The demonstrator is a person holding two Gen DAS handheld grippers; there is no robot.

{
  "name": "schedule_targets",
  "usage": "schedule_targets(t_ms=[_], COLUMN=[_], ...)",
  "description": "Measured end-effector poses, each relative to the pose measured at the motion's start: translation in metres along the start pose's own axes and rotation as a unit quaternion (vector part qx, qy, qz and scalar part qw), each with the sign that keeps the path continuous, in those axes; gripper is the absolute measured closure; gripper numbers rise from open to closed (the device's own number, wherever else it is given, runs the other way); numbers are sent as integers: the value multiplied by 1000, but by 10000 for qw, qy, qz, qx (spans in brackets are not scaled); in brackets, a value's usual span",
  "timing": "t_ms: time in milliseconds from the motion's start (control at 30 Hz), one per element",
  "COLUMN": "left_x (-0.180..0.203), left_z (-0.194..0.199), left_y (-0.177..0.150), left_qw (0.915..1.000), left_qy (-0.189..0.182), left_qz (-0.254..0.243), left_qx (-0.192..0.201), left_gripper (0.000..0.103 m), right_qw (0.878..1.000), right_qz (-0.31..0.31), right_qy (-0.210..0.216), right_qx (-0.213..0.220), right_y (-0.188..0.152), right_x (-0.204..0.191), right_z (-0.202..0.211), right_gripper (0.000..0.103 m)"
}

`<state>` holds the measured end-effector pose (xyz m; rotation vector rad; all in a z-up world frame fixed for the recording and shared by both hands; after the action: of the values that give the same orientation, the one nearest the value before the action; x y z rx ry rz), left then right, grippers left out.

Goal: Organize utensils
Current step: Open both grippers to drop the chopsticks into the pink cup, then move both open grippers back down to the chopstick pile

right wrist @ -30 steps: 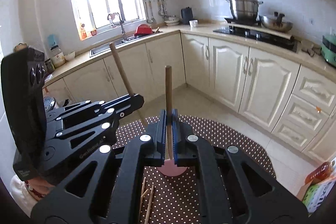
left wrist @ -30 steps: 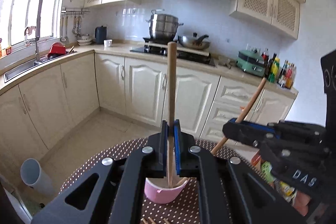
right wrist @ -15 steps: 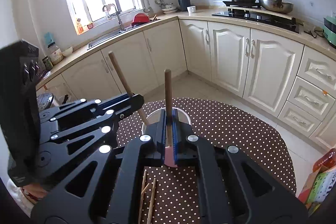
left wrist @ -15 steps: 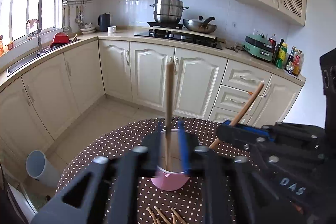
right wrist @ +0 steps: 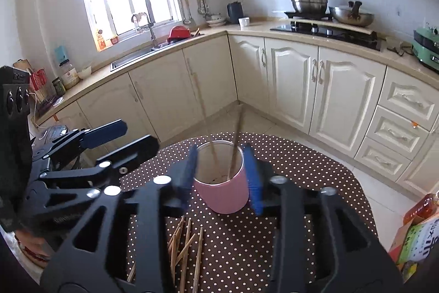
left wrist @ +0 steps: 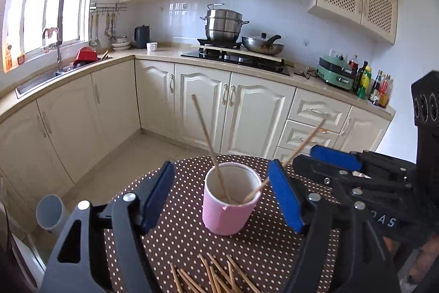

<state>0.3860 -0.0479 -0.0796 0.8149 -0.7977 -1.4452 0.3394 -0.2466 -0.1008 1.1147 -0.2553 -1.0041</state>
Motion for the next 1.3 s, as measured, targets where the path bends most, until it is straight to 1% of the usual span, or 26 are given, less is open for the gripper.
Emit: schedule_targets(t_ms=[33,100,167,233,300,400,500,567,700,833,867,933,967,1033,1100,1233,1300], left_x=[-4,-10,-16,-19,-22,-28,-38,-45,-59,-69,-71,-73,-76,-78,-79,-78,-79], left_z=[5,16,30,42,52,63,67,64,49,28,20,9,2,-7,-12,-20,-24], left_y=[-2,-4,-8,-12,-17,-31,-49,-62,-89,-118,-129,-145,-155,-167,-175,-184,-185], left_qw=[10000,10000,9999,9998,9998,9998,9993,9984,9958,9915,9887,9841,9803,9764,9745,9718,9712], left_qy=[16,32,34,-1,58,83,203,321,408,253,238,263,286,304,336,424,438], left_qz=[35,65,57,48,-18,-134,-322,-447,-546,-374,-308,-250,-208,-165,-162,-141,-148], left_qx=[9,65,139,179,183,104,-24,-162,-611,-1220,-1449,-1739,-1942,-2133,-2214,-2315,-2337], left_gripper=[30,30,30,28,28,28,28,28,28,28,28,28,28,28,28,28,28], right_qw=[10000,9999,9998,9996,9995,9995,9998,10000,9996,9972,9960,9938,9911,9865,9807,9737,9697], right_qz=[9,30,46,46,71,126,131,71,-28,-178,-215,-272,-344,-488,-568,-581,-568], right_qy=[8,45,63,86,102,67,31,54,68,152,175,230,300,383,425,429,416], right_qx=[57,138,205,260,289,274,158,18,-282,-706,-846,-1049,-1254,-1514,-1820,-2163,-2339], right_y=[0,0,-1,-3,-8,-16,-33,-48,-75,-105,-113,-124,-133,-145,-158,-172,-178], right_x=[-2,-6,-8,-10,-13,-14,-14,-12,-6,-3,-3,-3,-3,-3,-3,-7,-9], right_z=[5,16,26,36,45,53,56,56,49,32,26,17,9,-3,-17,-37,-47], right_gripper=[52,52,49,48,48,48,48,48,48,48,48,48,48,48,48,48,55])
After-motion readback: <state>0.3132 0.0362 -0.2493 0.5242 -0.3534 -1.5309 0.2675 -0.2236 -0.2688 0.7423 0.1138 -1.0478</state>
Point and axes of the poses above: each gripper's, at about its wrist camera, not at the fingertips, and z roughly against the way its jaws point, x to its right, y to its top, the point moved 8 cm from there along -z, roughly the way its jaws point, and after that the axes turned 15 degrees about y, right-handed, at the moved point
